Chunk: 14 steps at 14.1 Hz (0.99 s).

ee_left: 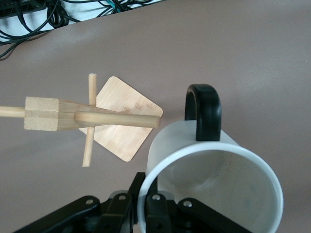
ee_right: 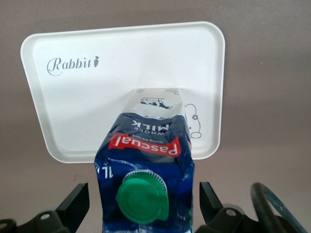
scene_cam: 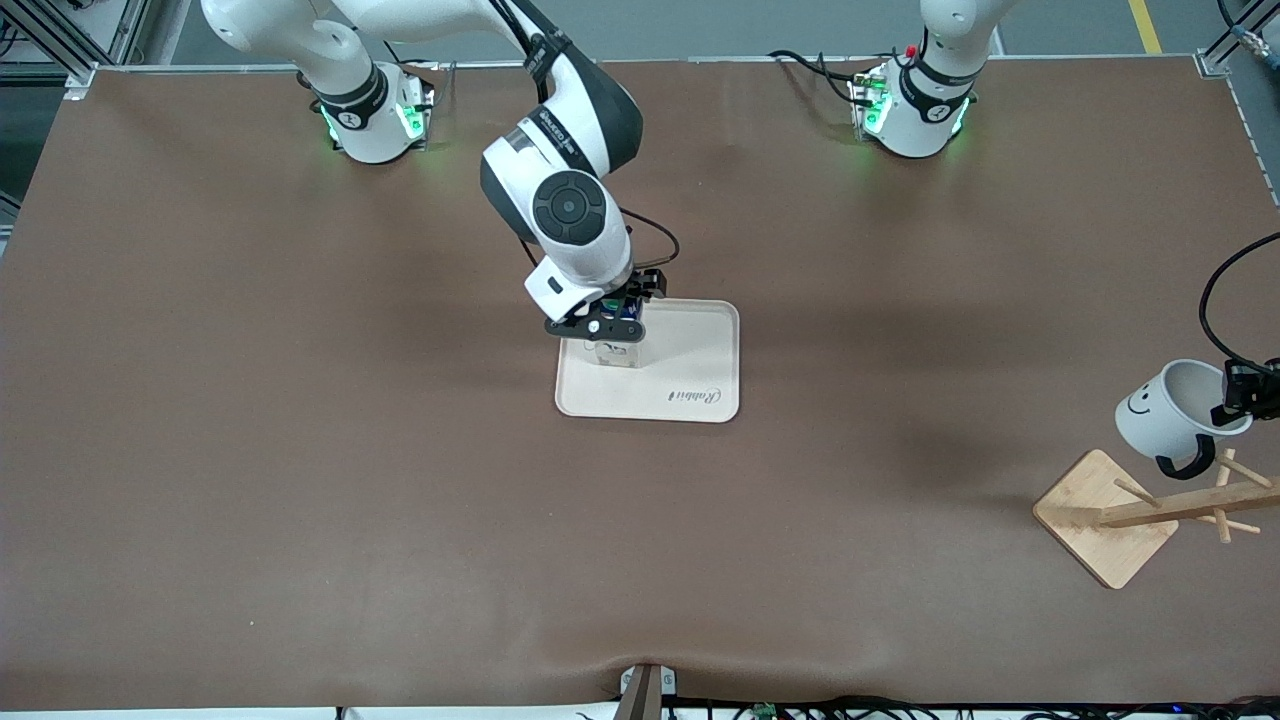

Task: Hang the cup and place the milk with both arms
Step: 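Hang the mug handle on the stand peg while the right gripper lifts milk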

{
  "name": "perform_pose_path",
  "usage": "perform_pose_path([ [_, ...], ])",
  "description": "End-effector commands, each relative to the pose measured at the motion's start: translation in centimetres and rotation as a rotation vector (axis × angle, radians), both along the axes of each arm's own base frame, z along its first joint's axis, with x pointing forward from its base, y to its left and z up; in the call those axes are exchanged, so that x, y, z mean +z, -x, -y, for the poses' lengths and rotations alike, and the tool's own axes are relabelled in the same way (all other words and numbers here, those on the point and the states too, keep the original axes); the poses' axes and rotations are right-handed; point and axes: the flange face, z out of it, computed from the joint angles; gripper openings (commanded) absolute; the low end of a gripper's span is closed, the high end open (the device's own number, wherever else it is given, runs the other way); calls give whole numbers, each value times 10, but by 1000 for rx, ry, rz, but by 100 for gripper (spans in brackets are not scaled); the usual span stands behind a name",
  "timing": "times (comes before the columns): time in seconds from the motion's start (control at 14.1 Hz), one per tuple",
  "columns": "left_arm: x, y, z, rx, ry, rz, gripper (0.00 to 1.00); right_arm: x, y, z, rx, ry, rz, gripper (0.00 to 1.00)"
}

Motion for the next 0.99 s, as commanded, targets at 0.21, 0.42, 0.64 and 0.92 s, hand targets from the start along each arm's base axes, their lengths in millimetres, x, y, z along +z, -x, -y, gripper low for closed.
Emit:
perform_pose_path([
  [0.21, 4, 2, -21, -50, 12, 19, 0, -5, 5, -5, -187, 14, 6, 0],
  [0.42, 5, 5, -33, -45, 10, 21, 0, 15, -8, 1, -216, 8, 1, 0],
  [0.64, 3, 2, -44, -42, 39, 43, 0, 58, -43, 41, -237, 43, -66, 0],
  [0.92, -5, -2, -50, -40, 61, 60, 0, 99, -82, 119, -181, 11, -76, 0],
])
